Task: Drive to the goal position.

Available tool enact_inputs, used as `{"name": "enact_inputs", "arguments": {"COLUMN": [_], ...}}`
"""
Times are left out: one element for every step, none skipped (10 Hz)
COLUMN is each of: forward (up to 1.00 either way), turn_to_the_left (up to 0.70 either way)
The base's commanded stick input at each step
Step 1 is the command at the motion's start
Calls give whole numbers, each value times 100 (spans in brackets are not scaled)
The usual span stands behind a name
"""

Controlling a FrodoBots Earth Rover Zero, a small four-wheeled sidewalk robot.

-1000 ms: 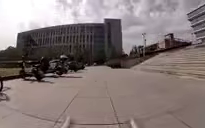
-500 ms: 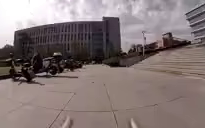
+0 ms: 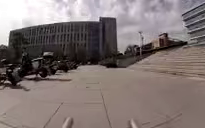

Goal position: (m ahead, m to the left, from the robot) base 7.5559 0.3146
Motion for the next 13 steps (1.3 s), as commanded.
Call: {"name": "enact_inputs", "arguments": {"forward": [95,95,95,95,95,95,95,95,95,95,95,96,96], "turn_to_the_left": [0,-1,-1,-1,-1,-1,-1,-1,-1,-1,-1,-1,-1]}}
